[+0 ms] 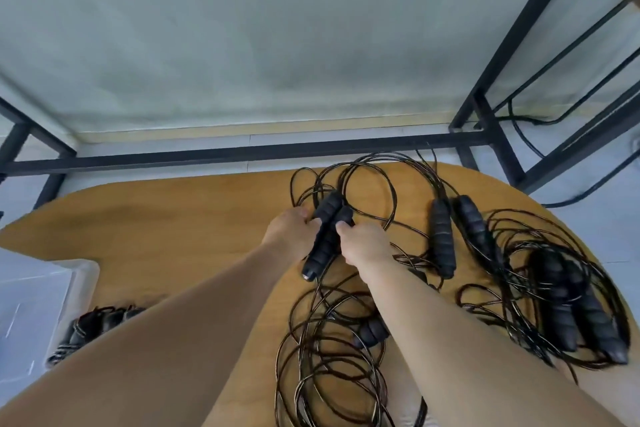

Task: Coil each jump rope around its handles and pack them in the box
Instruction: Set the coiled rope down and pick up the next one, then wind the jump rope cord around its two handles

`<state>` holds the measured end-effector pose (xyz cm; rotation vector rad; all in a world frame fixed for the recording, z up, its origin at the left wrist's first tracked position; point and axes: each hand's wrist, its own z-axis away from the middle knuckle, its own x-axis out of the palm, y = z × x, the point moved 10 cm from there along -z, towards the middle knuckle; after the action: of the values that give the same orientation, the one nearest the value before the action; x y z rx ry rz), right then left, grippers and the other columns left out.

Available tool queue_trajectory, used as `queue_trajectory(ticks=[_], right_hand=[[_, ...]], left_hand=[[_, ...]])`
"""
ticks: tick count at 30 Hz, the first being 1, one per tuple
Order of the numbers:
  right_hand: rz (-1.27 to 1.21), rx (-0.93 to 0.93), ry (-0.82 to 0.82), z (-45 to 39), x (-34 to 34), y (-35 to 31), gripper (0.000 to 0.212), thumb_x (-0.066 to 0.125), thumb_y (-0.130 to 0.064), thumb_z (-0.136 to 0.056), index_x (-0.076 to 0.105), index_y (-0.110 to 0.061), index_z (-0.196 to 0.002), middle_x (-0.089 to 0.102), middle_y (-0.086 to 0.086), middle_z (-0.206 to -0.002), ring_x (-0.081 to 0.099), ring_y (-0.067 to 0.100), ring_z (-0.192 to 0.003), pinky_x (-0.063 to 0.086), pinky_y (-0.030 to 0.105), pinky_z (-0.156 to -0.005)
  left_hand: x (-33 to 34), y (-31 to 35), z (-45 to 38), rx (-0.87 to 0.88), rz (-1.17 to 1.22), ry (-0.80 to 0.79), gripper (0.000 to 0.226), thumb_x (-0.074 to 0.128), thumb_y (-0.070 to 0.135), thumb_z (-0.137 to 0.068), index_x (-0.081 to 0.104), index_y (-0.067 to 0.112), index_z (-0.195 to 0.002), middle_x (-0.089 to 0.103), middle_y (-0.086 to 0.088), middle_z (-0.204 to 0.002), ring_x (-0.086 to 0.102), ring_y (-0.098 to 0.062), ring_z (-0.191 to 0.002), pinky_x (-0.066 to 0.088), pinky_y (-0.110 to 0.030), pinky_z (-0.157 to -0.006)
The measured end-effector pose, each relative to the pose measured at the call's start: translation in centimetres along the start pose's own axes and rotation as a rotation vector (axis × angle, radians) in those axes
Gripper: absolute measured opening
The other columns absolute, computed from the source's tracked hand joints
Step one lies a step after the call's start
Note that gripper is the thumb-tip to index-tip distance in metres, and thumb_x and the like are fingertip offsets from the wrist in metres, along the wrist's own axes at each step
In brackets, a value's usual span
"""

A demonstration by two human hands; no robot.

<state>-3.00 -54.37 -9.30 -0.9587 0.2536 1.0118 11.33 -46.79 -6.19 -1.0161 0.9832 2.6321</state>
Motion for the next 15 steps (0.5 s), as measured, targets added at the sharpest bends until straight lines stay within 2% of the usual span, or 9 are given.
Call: queue_trajectory(ticks=[3, 5, 7, 11, 15], right_hand=[[0.046, -0.017, 0.014, -0.6, 0.0, 0.2, 0.046, 0.047, -0.047, -0.100, 0.066, -0.007, -0.094, 0.063, 0.005, -0.082, 0.053, 0.013, -0.061, 0.030, 0.023, -0.045], [0.076, -0.039, 0.009, -0.9, 0.2, 0.2, 0.045, 0.048, -0.050, -0.098, 0.066, -0.009, -0.091, 0.060, 0.000, -0.076, 0.050, 0.009, -0.059, 0.029, 0.023, -0.045], [0.051, -0.047, -0.008, -1.0, 0.3, 0.2, 0.043, 0.051, -0.049, -0.096, 0.066, -0.010, -0.085, 0.060, 0.001, -0.075, 0.052, 0.012, -0.061, 0.032, 0.025, -0.048], [-0.206, -0.011, -0.061, 0.9, 0.1, -0.2, 0.037, 0.058, -0.043, -0.089, 0.053, -0.011, -0.071, 0.054, 0.003, -0.068, 0.047, 0.017, -0.058, 0.034, 0.027, -0.052], [-0.354, -0.002, -0.174, 5.0, 1.3, -2.0, 0.039, 0.056, -0.053, -0.075, 0.051, -0.015, -0.069, 0.053, 0.002, -0.065, 0.049, 0.021, -0.061, 0.039, 0.036, -0.059]], left_hand=[[1.2, -0.4, -0.4, -0.013, 0.014, -0.017, 0.048, 0.049, 0.044, -0.100, 0.048, 0.020, -0.142, 0.061, -0.004, -0.126, 0.061, -0.021, -0.102, 0.053, -0.032, -0.081], [1.5, -0.5, -0.5, -0.032, 0.035, -0.038, 0.047, 0.052, 0.043, -0.099, 0.050, 0.018, -0.139, 0.062, -0.004, -0.123, 0.061, -0.021, -0.098, 0.055, -0.035, -0.084], [1.6, -0.6, -0.5, -0.034, 0.109, -0.047, 0.040, 0.055, 0.038, -0.099, 0.054, 0.017, -0.133, 0.062, -0.004, -0.118, 0.063, -0.024, -0.098, 0.056, -0.038, -0.085], [2.1, -1.7, 1.0, -0.100, 0.416, -0.157, 0.026, 0.061, 0.023, -0.096, 0.064, 0.016, -0.120, 0.071, -0.007, -0.105, 0.067, -0.025, -0.099, 0.054, -0.039, -0.089], [-0.5, -2.9, 4.1, -0.131, 0.634, -0.187, 0.019, 0.059, 0.017, -0.091, 0.069, 0.013, -0.107, 0.075, -0.014, -0.099, 0.069, -0.034, -0.096, 0.053, -0.047, -0.092]])
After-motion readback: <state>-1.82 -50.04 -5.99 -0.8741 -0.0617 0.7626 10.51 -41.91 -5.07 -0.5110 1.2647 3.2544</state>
